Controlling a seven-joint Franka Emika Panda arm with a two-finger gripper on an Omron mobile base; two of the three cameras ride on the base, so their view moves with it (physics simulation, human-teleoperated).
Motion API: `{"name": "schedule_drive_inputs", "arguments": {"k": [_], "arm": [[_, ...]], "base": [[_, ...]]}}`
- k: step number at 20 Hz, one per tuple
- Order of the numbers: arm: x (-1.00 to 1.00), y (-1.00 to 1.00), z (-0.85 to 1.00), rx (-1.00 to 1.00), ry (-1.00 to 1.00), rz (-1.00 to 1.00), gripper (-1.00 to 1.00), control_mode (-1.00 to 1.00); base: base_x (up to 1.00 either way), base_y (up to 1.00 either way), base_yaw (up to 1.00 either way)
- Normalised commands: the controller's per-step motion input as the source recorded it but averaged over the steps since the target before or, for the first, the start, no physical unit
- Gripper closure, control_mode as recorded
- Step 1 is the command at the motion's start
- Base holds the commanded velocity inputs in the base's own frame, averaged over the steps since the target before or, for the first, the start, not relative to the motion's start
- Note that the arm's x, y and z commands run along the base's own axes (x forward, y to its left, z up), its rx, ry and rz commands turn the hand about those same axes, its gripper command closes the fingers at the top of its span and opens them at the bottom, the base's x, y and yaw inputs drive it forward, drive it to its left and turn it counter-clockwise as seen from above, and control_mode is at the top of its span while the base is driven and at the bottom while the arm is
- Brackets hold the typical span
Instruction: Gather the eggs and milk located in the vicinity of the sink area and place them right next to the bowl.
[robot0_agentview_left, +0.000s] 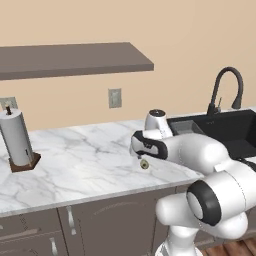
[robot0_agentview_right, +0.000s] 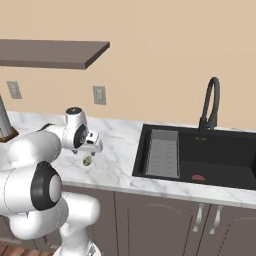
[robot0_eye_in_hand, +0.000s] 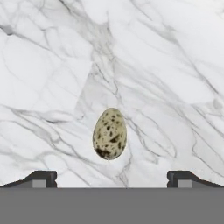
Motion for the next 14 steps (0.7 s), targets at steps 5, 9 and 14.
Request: {"name": "schedule_drive_inputs", "arguments": {"k": [5,9,14], "arm": [[0.06,0.00,-0.35,0.00,0.00,0.00,-1.00,-1.00],[0.07,0.00,-0.29,0.00,0.00,0.00,-1.00,-1.00],[0.09,0.00,-0.25,0.00,0.00,0.00,-1.00,-1.00]], "base": [[0.00,0.00,0.00],[0.00,0.00,0.00],[0.00,0.00,0.00]]}}
